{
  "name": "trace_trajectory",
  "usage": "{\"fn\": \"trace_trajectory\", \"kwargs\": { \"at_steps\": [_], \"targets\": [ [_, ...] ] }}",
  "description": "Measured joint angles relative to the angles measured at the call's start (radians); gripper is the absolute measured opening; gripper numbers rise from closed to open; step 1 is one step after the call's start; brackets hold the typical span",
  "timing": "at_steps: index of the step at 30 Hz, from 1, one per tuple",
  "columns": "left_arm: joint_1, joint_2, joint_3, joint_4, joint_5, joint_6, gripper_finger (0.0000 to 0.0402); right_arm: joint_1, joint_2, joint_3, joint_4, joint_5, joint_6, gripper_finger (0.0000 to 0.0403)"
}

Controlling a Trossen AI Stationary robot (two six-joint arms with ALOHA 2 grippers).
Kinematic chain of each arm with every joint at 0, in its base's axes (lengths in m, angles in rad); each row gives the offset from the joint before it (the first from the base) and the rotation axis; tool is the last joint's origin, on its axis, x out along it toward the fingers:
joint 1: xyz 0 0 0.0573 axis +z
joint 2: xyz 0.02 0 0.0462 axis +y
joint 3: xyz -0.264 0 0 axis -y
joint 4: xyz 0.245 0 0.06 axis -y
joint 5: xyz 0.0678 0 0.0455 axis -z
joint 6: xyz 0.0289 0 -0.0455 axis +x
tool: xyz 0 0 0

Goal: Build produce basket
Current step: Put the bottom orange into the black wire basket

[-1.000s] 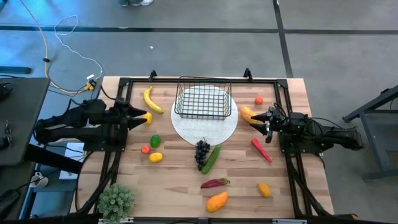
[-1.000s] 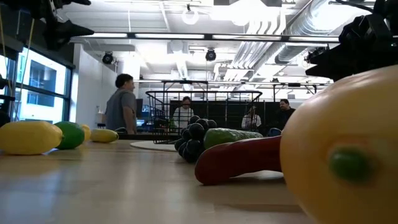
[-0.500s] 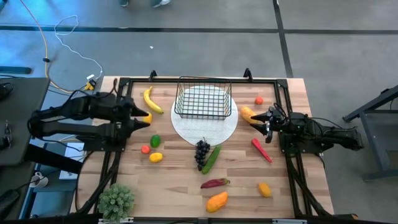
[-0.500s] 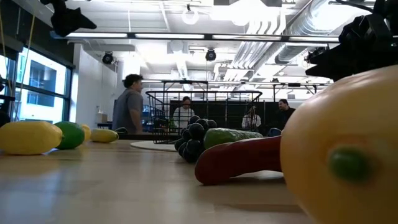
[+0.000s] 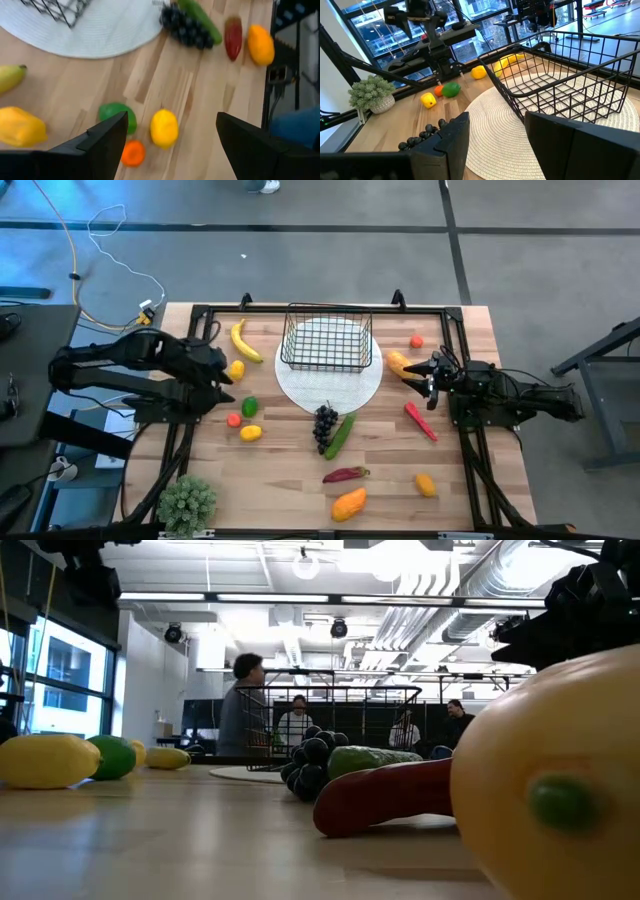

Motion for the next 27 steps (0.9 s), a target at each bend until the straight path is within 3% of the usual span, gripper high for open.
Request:
{"fn": "trace_trajectory", "kwargs": {
  "at_steps": [15, 27],
  "targets": [
    [-0.198, 0.084, 0.0, -0.083, -0.064, -0.056, 0.0294, 0.0, 0.0, 0.0, 0.0, 0.0, 0.0, 0.0173],
    [-0.369, 0.247, 0.0, -0.132, -0.069, -0.05, 0.0294, 0.0, 0.0, 0.0, 0.0, 0.0, 0.0, 0.0173]
  ]
}}
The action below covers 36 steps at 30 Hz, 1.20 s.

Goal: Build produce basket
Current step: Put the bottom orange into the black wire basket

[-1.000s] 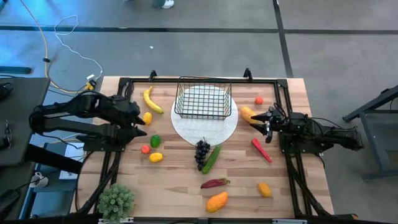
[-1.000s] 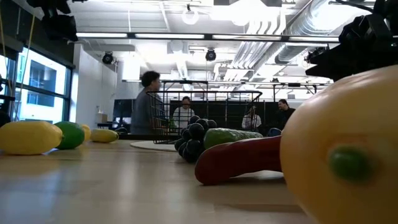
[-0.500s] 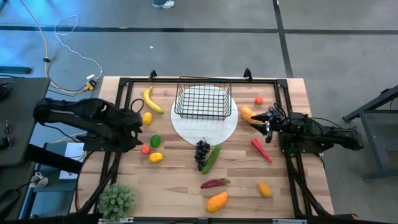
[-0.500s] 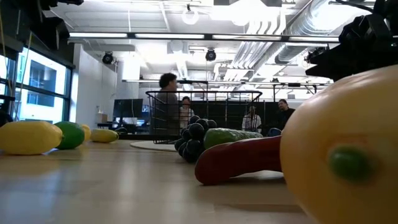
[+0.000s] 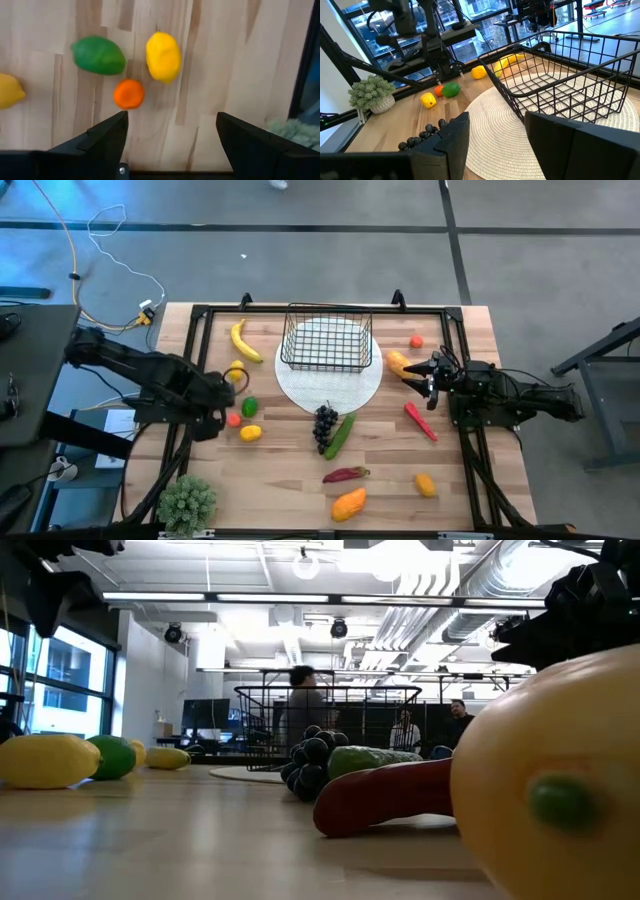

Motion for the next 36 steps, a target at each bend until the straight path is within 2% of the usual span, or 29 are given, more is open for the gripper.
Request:
{"fn": "trace_trajectory", "kwargs": {
  "at_steps": [10, 22, 28, 36],
  "targets": [
    [-0.093, 0.207, 0.0, 0.0, -0.108, 0.08, 0.0294, 0.0, 0.0, 0.0, 0.0, 0.0, 0.0, 0.0173],
    [-0.089, 0.419, 0.0, 0.007, -0.15, 0.03, 0.0294, 0.0, 0.001, 0.0, 0.0, 0.0, 0.0, 0.0173],
    [-0.083, 0.432, 0.0, 0.098, -0.154, 0.005, 0.0294, 0.0, 0.001, 0.0, 0.0, 0.0, 0.0, 0.0173],
    [-0.037, 0.431, -0.009, 0.074, -0.172, -0.006, 0.0294, 0.0, 0.001, 0.0, 0.0, 0.0, 0.0, 0.0173]
  ]
}}
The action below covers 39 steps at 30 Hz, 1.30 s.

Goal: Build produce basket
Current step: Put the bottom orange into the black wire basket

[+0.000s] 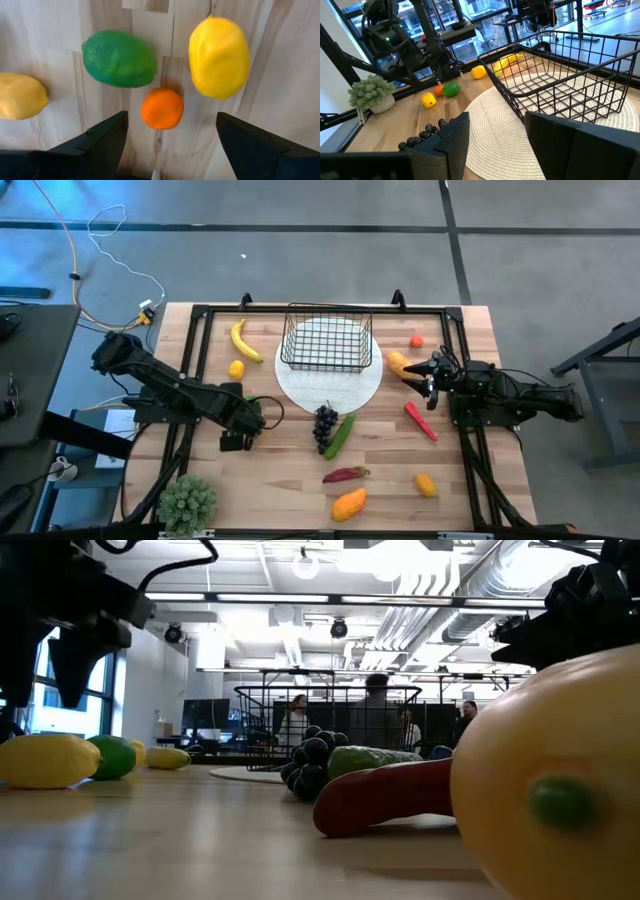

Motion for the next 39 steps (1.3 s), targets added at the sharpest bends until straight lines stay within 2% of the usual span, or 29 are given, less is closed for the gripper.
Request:
{"fn": "trace_trajectory", "kwargs": {
  "at_steps": [10, 21, 33, 39],
  "targets": [
    [0.005, -0.065, -0.11, 0.027, 0.011, -0.001, 0.0294, 0.0, 0.0, 0.0, 0.0, 0.0, 0.0, 0.0173],
    [0.005, -0.089, -0.215, 0.146, 0.04, -0.001, 0.0294, 0.0, 0.0, 0.0, 0.0, 0.0, 0.0, 0.0173],
    [0.035, -0.089, -0.291, 0.25, 0.064, -0.007, 0.0294, 0.0, 0.0, 0.0, 0.0, 0.0, 0.0, 0.0173],
    [0.078, -0.088, -0.293, 0.272, 0.06, 0.048, 0.0294, 0.0, 0.0, 0.0, 0.0, 0.0, 0.0, 0.0173]
  ]
}}
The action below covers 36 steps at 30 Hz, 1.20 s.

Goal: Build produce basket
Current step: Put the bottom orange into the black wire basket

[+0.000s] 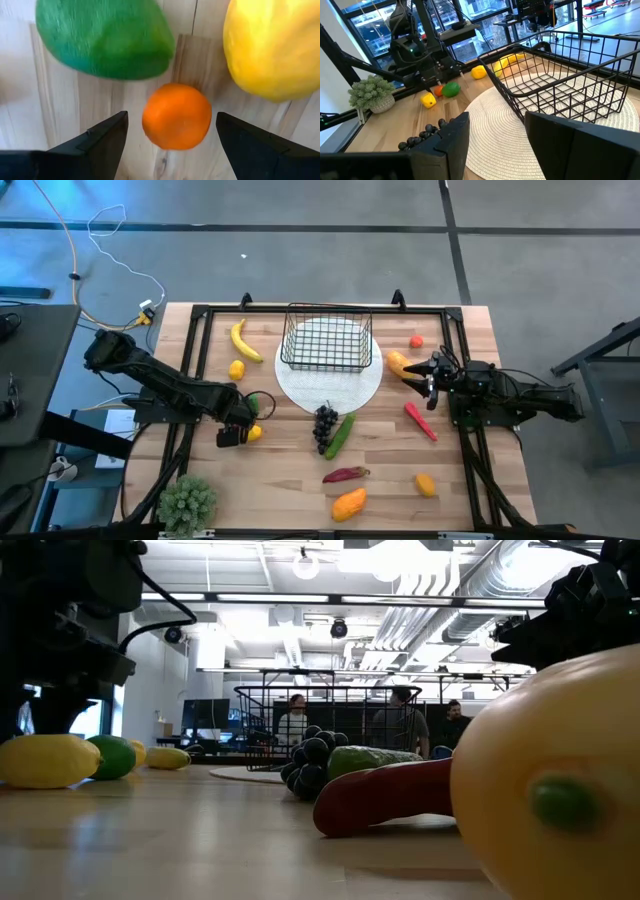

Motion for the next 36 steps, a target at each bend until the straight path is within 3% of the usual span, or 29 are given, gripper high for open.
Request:
{"fn": "trace_trajectory", "kwargs": {
  "at_steps": [8, 28, 36],
  "targets": [
    [0.054, 0.0, 0.0, 0.004, 0.004, 0.038, 0.0281, 0.0, 0.0, 0.0, 0.0, 0.0, 0.0, 0.0173],
    [0.079, 0.015, 0.001, 0.01, 0.106, 0.055, 0.0136, 0.0, 0.0, 0.0, 0.0, 0.0, 0.0, 0.0173],
    [0.079, 0.007, 0.02, -0.018, 0.122, -0.035, 0.0127, 0.0, 0.0, 0.0, 0.0, 0.0, 0.0, 0.0173]
  ]
}}
